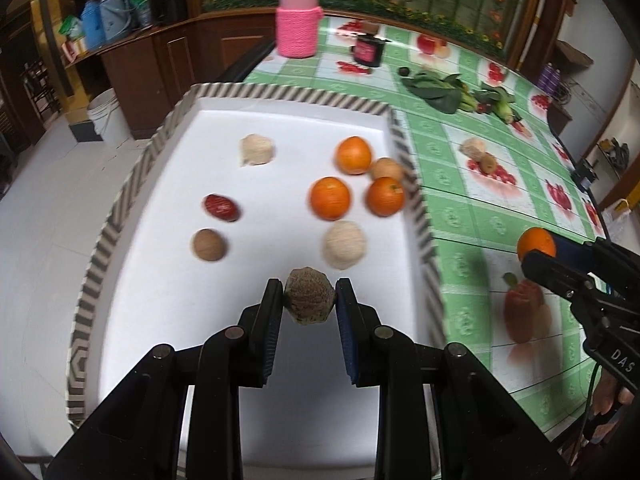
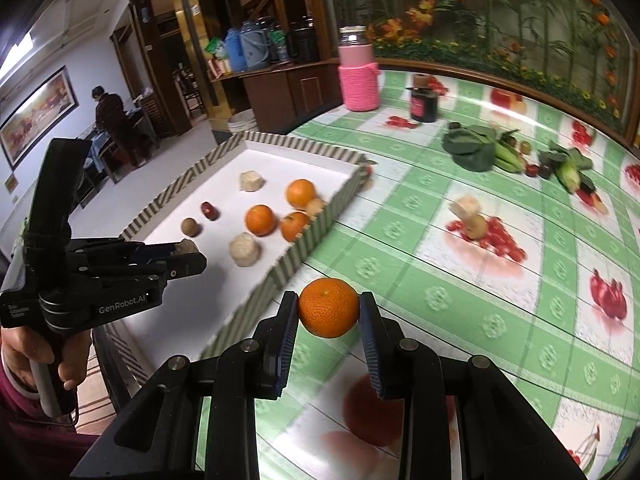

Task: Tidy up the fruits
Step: 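Carry brown rough ball with left gripper while right gripper carries orange over tray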

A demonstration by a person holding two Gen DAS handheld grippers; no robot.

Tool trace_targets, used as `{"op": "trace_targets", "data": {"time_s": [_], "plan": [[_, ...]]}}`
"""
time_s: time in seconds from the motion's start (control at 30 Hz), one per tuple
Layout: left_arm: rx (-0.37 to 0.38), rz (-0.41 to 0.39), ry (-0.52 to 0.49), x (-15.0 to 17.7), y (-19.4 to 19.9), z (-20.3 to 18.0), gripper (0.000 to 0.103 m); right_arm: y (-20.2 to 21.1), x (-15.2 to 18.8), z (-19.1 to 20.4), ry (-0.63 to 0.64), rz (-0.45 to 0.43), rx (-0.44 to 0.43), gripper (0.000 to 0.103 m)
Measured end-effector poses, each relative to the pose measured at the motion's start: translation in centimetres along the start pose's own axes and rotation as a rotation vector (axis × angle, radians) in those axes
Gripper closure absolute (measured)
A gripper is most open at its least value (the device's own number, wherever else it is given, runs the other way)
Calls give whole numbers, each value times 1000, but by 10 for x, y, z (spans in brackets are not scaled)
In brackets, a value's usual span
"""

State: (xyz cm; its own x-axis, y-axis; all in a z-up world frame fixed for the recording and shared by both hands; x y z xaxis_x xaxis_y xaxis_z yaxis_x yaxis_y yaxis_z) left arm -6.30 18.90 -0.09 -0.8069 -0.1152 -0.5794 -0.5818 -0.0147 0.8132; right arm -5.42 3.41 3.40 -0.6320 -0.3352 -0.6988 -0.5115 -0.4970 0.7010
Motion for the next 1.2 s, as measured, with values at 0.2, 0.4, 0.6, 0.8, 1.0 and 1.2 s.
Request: {"op": "trace_targets", "data": {"time_s": [0.2, 0.4, 0.6, 0.8, 1.0, 1.2], "plan": [[-33, 9, 24, 2, -3, 24, 79, -20, -8, 24, 30, 20, -50, 72], [-52, 25, 40, 7, -8, 40, 79, -33, -10, 46, 56, 35, -87, 72], [-55, 35, 47, 12, -14, 46, 79, -46, -9, 64, 83, 61, -114, 72], [-58, 43, 52, 15, -16, 49, 79, -53, -6, 80, 110, 79, -137, 72], [-61, 42, 54, 14, -17, 51, 79, -64, -3, 90, 133, 103, -148, 72], [-71, 38, 62, 11, -19, 56, 79, -78, 0, 92, 143, 132, -150, 72]]}}
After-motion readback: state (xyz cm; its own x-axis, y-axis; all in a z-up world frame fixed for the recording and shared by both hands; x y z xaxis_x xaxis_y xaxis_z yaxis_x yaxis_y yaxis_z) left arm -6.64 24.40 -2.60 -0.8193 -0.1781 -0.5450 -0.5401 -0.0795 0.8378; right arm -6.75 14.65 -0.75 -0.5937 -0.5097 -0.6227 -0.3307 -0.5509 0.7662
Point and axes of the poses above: each gripper's, at about its wrist camera, not at the fingertips, and y roughly against the way its jaws point, z to its left, x to its underside, the point moved 6 cm from there along -y, roughly the way its jaws point, and after that the axes turned 3 degrees about -z, right-handed, at the moved point
